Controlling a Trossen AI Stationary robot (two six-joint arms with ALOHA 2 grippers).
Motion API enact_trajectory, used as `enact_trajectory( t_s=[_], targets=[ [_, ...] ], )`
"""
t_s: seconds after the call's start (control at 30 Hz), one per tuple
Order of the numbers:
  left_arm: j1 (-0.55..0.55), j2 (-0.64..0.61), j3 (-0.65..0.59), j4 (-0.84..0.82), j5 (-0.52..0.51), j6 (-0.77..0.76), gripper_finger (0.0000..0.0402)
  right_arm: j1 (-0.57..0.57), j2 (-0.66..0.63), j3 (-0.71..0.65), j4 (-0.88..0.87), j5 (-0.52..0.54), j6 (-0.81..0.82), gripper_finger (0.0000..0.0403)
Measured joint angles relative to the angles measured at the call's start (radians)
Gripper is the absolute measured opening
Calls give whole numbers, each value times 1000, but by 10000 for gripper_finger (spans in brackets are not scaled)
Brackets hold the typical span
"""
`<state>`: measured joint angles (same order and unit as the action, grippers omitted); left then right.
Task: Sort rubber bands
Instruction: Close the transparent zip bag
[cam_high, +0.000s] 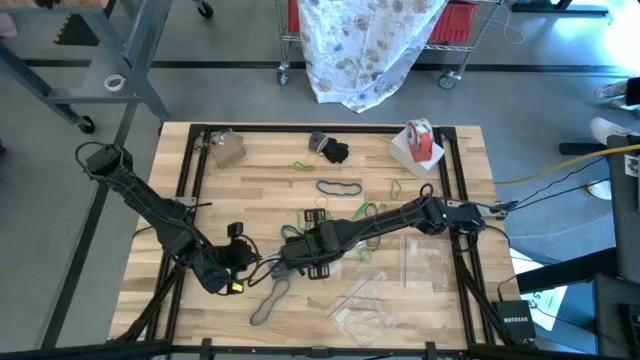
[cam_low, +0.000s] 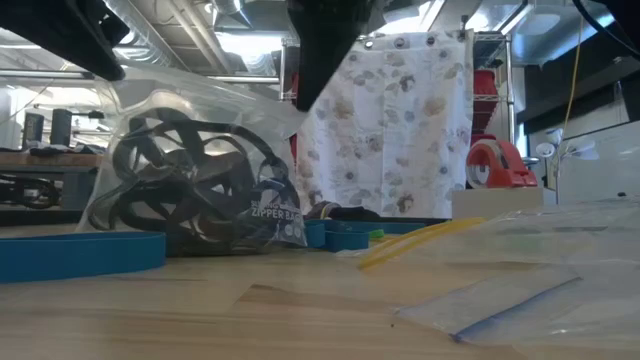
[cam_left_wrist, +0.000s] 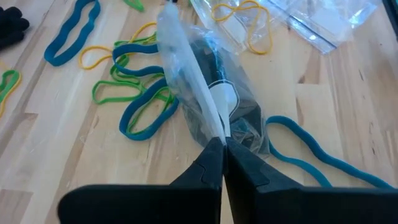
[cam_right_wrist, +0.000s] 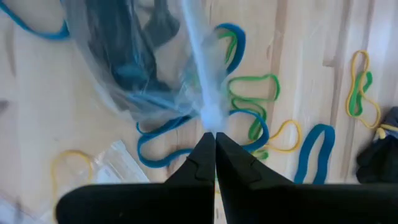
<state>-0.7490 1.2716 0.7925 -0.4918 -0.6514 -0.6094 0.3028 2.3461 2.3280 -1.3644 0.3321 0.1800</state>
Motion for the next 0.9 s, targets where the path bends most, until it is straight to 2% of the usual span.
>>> enact_trajectory(
  t_s=[0.23,0.37,0.67,0.9],
  targets=[
    [0,-25,8,-2,-3,-3,0,54,-51,6,-48,-9,73,5],
    [-5,-68,35,-32,-43,15,0,97,-51,6,-54,7,95,5],
    [45,-223,66,-433,-70,-147,0,144,-53,6,-203,155,184,5],
    [82,-279,66,-717,-65,-311,0,127,-55,-49,-207,224,182,5]
  ],
)
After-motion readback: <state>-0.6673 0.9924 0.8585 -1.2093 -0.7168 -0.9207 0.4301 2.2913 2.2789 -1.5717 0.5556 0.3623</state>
